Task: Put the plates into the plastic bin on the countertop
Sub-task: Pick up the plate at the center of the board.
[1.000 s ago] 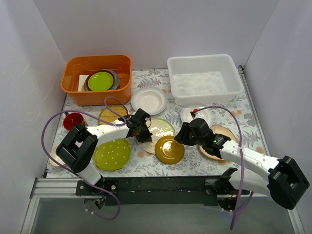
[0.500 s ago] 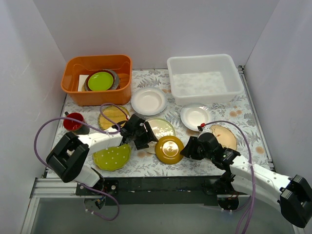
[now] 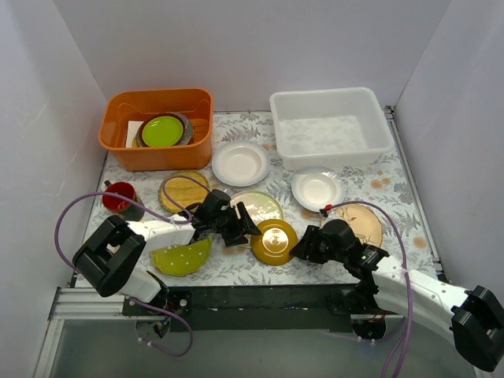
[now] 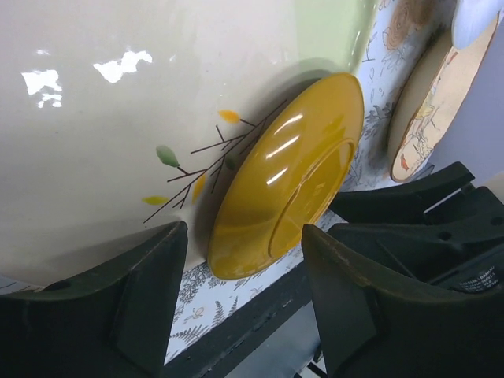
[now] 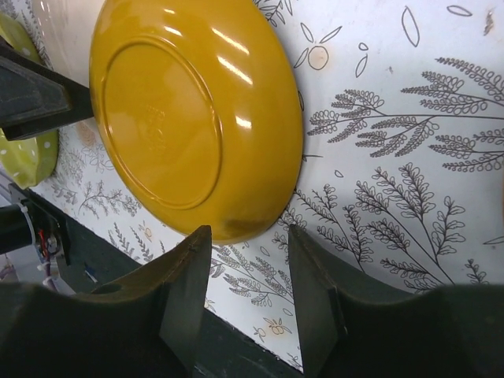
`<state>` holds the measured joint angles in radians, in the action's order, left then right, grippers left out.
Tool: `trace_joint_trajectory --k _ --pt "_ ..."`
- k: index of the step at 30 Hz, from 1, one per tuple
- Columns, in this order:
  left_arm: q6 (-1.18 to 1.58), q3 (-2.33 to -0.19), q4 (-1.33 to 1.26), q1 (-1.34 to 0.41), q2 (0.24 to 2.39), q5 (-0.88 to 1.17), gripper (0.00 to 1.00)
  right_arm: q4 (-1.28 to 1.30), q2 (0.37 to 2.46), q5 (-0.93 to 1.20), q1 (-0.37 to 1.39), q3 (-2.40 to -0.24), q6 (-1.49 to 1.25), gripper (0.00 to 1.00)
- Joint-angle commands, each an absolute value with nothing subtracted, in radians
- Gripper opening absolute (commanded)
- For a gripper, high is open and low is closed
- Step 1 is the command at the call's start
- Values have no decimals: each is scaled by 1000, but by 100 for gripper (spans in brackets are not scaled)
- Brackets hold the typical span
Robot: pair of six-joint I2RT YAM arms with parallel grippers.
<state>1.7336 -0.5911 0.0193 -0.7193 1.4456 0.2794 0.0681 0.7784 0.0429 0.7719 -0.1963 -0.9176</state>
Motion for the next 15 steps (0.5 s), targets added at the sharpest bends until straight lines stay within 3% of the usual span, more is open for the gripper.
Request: trace_joint_trajectory --k 1,9,15 --pt "1704 -542 6 -723 1477 320 60 9 773 64 767 -183 -933 52" --pt "1701 -522 -136 -729 1444 367 57 -49 782 72 767 -163 -933 52" --pt "1684 -512 -189 -741 1384 374 49 -75 788 83 767 -156 -925 52"
